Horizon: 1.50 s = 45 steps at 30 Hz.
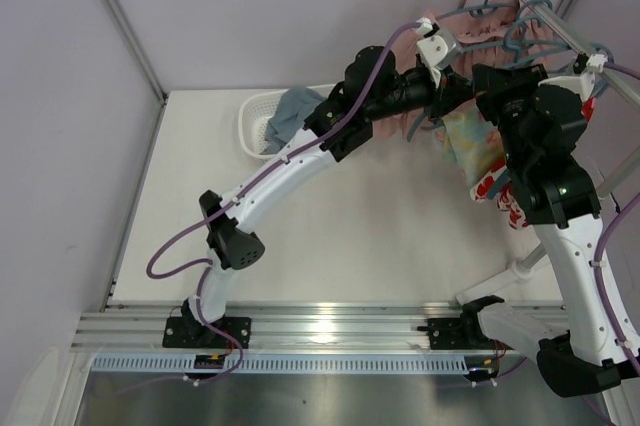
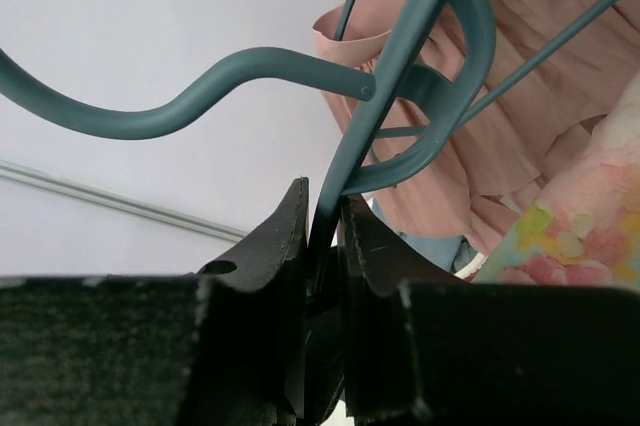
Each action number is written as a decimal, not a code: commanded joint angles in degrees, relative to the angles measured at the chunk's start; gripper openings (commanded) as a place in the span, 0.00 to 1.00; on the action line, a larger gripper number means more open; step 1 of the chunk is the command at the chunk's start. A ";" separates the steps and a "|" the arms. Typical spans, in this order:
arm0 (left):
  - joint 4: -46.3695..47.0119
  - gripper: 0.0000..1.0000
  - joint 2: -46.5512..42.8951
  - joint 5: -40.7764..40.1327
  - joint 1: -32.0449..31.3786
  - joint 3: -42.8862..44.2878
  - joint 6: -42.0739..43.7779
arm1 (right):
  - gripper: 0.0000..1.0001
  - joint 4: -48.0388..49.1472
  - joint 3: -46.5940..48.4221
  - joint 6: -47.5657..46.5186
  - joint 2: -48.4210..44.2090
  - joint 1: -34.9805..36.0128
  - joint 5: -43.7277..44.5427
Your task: Place the skirt on the hanger
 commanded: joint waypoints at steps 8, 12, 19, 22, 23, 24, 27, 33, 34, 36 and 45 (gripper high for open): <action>9.27 0.26 -4.11 -0.05 -1.38 -1.99 0.14 | 0.00 2.92 3.92 -3.41 -0.35 -2.67 6.27; 8.57 0.52 -6.48 -0.14 -1.46 -5.67 0.84 | 0.00 3.36 4.01 -2.71 -0.53 -2.75 8.73; 6.28 0.67 -11.23 -0.93 -1.46 -11.57 4.87 | 0.00 3.27 5.33 -2.00 -0.52 -2.84 10.67; 5.40 0.64 -11.06 -1.11 -1.38 -12.19 6.20 | 0.00 2.57 6.73 -2.18 -0.26 -2.93 10.06; 5.05 0.63 -10.45 -1.02 -1.46 -12.10 6.55 | 0.00 2.48 7.00 -2.18 -0.26 -2.93 9.70; 5.05 0.61 -10.10 -1.11 -1.46 -12.01 6.90 | 0.00 1.78 7.69 -2.18 -0.09 -3.02 9.18; 4.17 0.50 -8.43 -0.93 -1.46 -10.44 7.43 | 0.00 0.64 8.75 -2.44 0.53 -2.93 8.73; 3.03 0.32 -6.23 0.74 -1.38 -10.25 9.28 | 0.00 1.07 9.37 -2.44 0.26 -3.02 8.29; 3.11 0.31 -6.05 1.09 -1.29 -10.17 9.02 | 0.00 0.90 9.46 -2.36 0.27 -3.02 8.21; 3.64 0.30 -5.79 1.79 -1.38 -10.34 9.01 | 0.00 0.90 9.55 -2.18 0.44 -3.02 8.21; 3.11 0.31 -5.08 4.33 0.12 -11.04 7.62 | 0.00 1.60 9.81 -2.27 -0.26 -3.11 8.12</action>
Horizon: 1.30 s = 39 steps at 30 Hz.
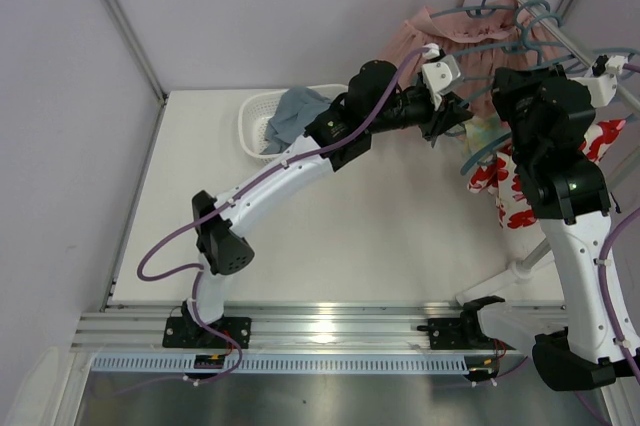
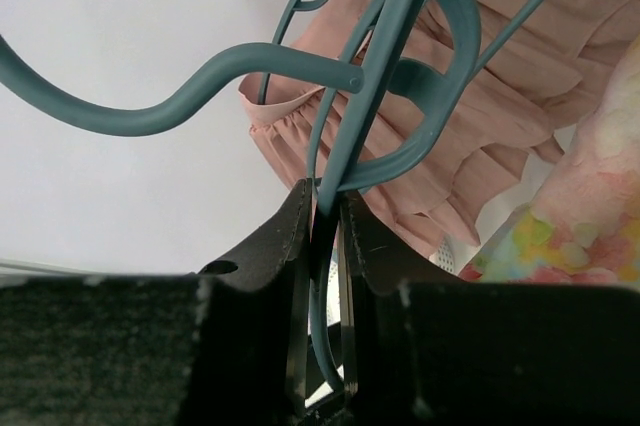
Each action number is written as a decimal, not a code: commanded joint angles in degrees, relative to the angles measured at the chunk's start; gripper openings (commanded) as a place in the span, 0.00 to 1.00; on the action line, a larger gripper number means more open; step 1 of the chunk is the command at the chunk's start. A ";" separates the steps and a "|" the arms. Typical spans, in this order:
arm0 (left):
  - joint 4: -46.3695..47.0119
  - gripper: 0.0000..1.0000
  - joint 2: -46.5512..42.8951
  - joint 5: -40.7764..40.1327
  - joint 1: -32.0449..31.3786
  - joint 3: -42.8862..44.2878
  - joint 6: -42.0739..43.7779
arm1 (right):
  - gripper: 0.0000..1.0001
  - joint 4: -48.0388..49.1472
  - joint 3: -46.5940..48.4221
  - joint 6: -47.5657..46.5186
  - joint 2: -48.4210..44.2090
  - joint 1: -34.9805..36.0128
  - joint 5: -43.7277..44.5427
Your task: Place the skirt on the hanger
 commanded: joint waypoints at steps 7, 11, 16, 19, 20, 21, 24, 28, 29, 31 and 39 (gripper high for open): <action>4.81 0.01 -1.35 7.72 1.52 -1.00 -2.48 | 0.08 9.14 4.10 -2.51 -2.14 -0.31 0.67; 4.38 0.00 -0.48 7.99 1.61 2.33 -3.80 | 0.21 9.67 2.26 -2.51 -2.76 -0.31 -0.92; 2.62 0.00 2.25 6.50 1.52 7.78 -5.20 | 0.32 10.02 0.41 -1.19 -2.58 -0.31 -3.46; 3.05 0.00 2.25 5.71 1.43 7.70 -5.64 | 0.41 9.67 0.15 -1.28 -2.41 -0.31 -3.73; 3.14 0.00 2.17 5.62 1.43 7.88 -5.82 | 0.41 9.75 -0.29 -1.19 -2.49 -0.31 -3.64; 3.23 0.00 2.25 5.01 1.52 7.88 -5.91 | 0.43 9.84 -0.55 -1.19 -2.58 -0.31 -3.99; 2.88 0.00 2.69 3.87 1.43 8.58 -6.00 | 0.48 10.98 -1.44 -1.71 -2.58 -0.31 -5.74; 3.75 0.00 3.04 2.37 1.52 8.93 -7.83 | 0.49 10.38 -2.14 -2.42 -2.23 -0.13 -7.42; 4.11 0.00 3.13 2.11 1.43 9.11 -8.02 | 0.50 10.28 -2.31 -2.94 -2.40 -0.22 -7.25; 5.07 0.00 3.31 1.23 1.35 9.63 -8.63 | 0.49 10.28 -3.37 -3.65 -2.93 -0.31 -6.55; 5.87 0.00 2.61 -0.18 1.43 11.57 -8.63 | 0.47 11.07 -4.95 -5.76 -2.41 2.14 -7.60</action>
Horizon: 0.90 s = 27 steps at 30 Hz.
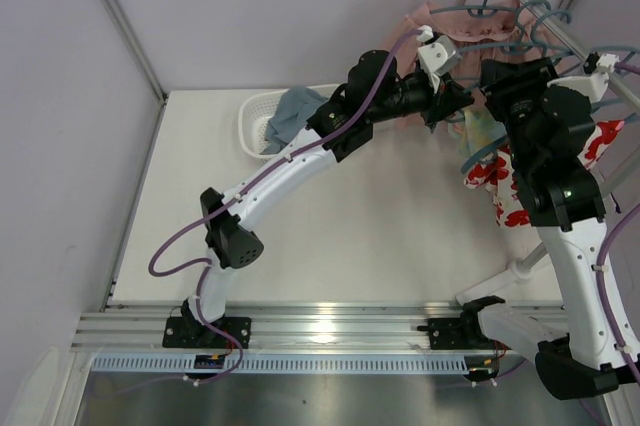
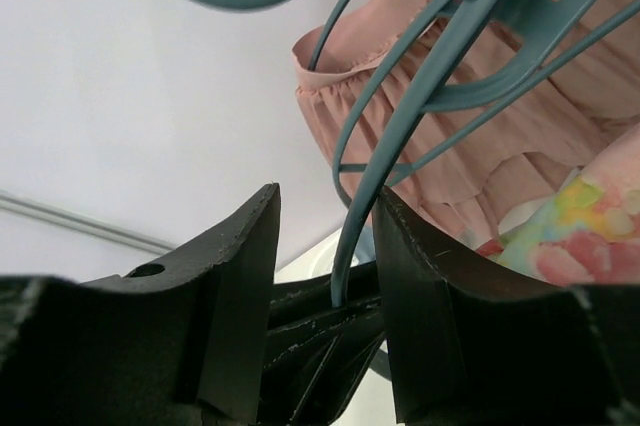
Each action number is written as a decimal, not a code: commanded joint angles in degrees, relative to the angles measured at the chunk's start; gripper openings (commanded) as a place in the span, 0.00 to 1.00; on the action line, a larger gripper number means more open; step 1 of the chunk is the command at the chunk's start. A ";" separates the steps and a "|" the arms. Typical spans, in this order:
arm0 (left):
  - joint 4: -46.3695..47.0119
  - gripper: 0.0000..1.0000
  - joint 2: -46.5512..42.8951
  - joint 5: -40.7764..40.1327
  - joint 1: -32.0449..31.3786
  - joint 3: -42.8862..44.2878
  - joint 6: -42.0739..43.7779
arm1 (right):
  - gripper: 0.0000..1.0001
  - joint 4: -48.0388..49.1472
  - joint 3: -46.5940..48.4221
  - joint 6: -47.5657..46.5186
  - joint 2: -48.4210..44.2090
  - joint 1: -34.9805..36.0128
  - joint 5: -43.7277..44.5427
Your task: Place the skirt on the hanger
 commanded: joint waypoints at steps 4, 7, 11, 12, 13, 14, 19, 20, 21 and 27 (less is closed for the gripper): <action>6.50 0.00 -1.90 -1.28 -0.38 4.12 -1.81 | 0.53 3.19 1.41 -4.74 1.93 8.49 5.82; 6.59 0.00 -2.07 -1.54 -0.29 4.03 -1.90 | 0.54 3.80 1.24 -5.54 2.11 11.40 9.46; 7.12 0.00 -2.34 -1.54 -0.30 4.29 -2.17 | 0.49 3.88 -0.68 -5.28 1.23 11.76 11.57; 7.12 0.00 -2.25 -1.54 -0.38 4.29 -2.25 | 0.46 4.32 -1.21 -5.19 1.05 11.76 12.18; 6.77 0.00 -2.34 -1.63 -0.38 4.55 -2.08 | 0.44 4.59 -1.74 -5.01 0.62 11.67 12.54; 6.59 0.00 -2.34 -1.63 -0.38 4.47 -1.99 | 0.37 5.02 -2.36 -4.75 0.44 11.76 12.54; 4.31 0.00 -2.34 -1.01 -0.99 4.56 0.29 | 0.13 6.08 -2.63 -4.22 0.52 10.62 12.19; 3.96 0.00 -2.25 -1.27 -1.17 4.56 0.47 | 0.05 6.08 -2.37 -4.14 0.61 10.18 11.93; 3.69 0.01 -2.25 -1.28 -1.52 4.47 2.38 | 0.01 5.73 -2.10 -3.53 0.61 9.57 11.58; 3.78 0.09 -2.16 -2.42 -1.88 3.33 3.19 | 0.00 5.99 -1.31 -2.55 -0.26 4.47 10.52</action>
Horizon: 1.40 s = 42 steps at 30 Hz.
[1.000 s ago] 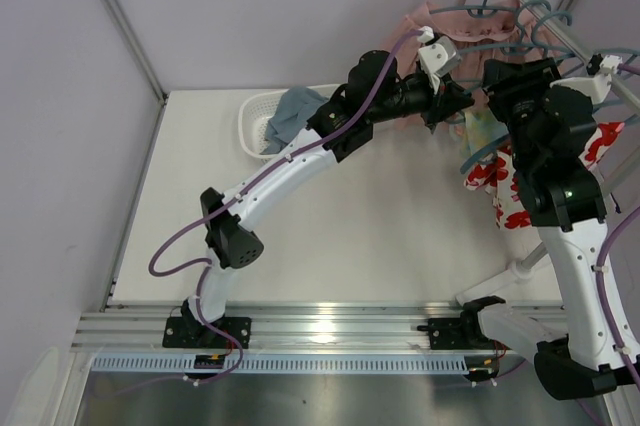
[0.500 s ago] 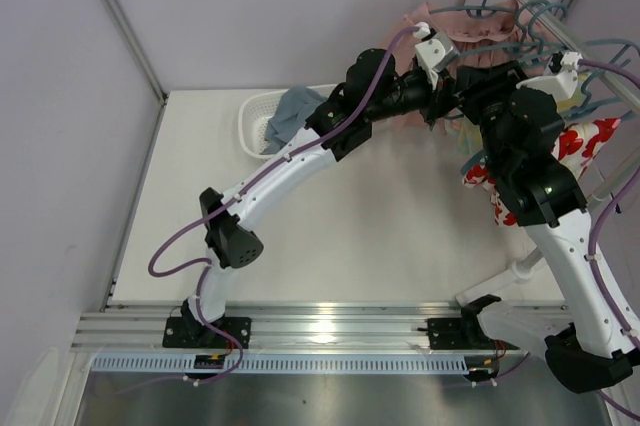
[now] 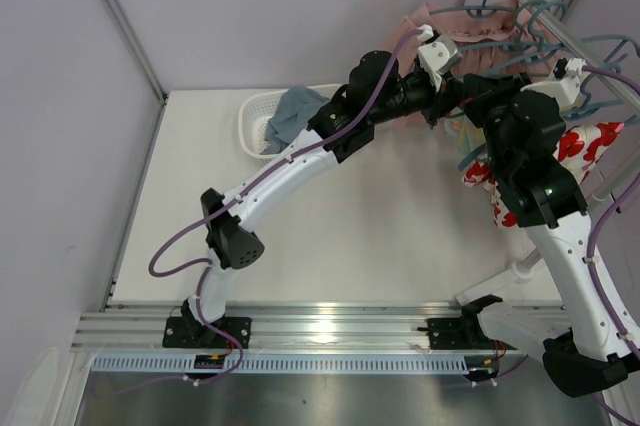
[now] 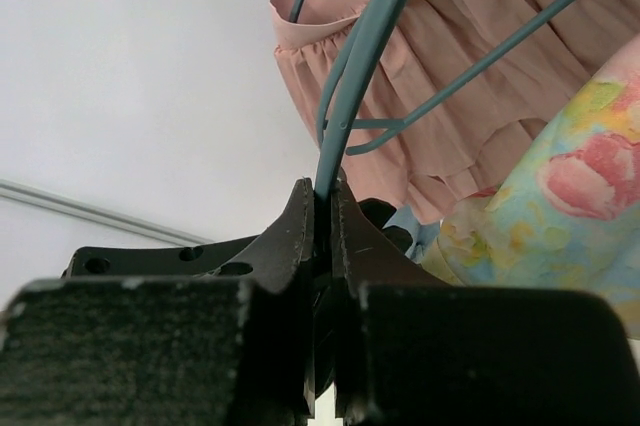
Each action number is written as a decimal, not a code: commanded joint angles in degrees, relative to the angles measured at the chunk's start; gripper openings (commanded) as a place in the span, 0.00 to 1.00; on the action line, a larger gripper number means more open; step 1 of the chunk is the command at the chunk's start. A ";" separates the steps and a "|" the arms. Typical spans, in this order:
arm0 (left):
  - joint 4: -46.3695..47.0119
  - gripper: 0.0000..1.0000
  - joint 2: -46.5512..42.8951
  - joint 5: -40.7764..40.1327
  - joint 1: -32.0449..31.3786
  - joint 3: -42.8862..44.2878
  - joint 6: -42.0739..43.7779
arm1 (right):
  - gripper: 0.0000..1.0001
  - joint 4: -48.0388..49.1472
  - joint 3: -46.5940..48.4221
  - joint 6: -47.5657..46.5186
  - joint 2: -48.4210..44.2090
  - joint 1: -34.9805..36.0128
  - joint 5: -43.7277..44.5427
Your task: Place the skirt on the hanger
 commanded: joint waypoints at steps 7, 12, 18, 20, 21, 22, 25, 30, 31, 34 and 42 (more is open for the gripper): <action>6.59 0.43 -5.60 1.56 -1.37 -2.57 1.79 | 0.00 4.02 2.30 -0.65 -1.42 -5.39 2.65; 7.73 0.55 -8.33 0.94 -1.46 -6.53 2.67 | 0.00 5.08 1.42 0.58 -1.78 -5.47 3.44; 6.77 0.63 -9.83 0.24 -1.46 -7.85 3.20 | 0.00 4.73 1.16 2.16 -1.34 -6.09 1.95; 7.29 0.64 -10.71 0.06 -1.37 -9.25 3.38 | 0.00 4.11 0.98 2.60 -1.16 -6.18 1.51; 7.64 0.64 -11.93 -0.11 -1.46 -10.74 3.38 | 0.00 4.03 0.63 2.95 -1.16 -6.26 1.33; 8.08 0.64 -12.55 -0.46 -1.46 -12.50 3.46 | 0.00 3.85 0.46 3.04 -1.25 -6.35 1.07; 9.84 0.65 -15.10 -0.90 -1.37 -15.58 3.81 | 0.02 3.50 0.19 3.04 -1.51 -6.79 -0.95; 10.54 0.66 -17.56 -1.08 -1.37 -18.31 3.99 | 0.09 2.27 -0.51 4.01 -1.95 -6.97 -0.87; 12.02 0.67 -18.44 -1.17 -1.37 -19.10 4.08 | 0.11 2.35 -1.12 4.27 -2.39 -6.97 -0.61; 12.92 0.67 -19.84 -1.26 -1.46 -20.86 4.17 | 0.15 2.18 -1.92 4.62 -3.27 -6.97 0.79; 14.32 0.68 -22.40 -1.61 -1.46 -24.38 4.34 | 0.36 1.39 -2.53 4.80 -3.71 -7.06 0.80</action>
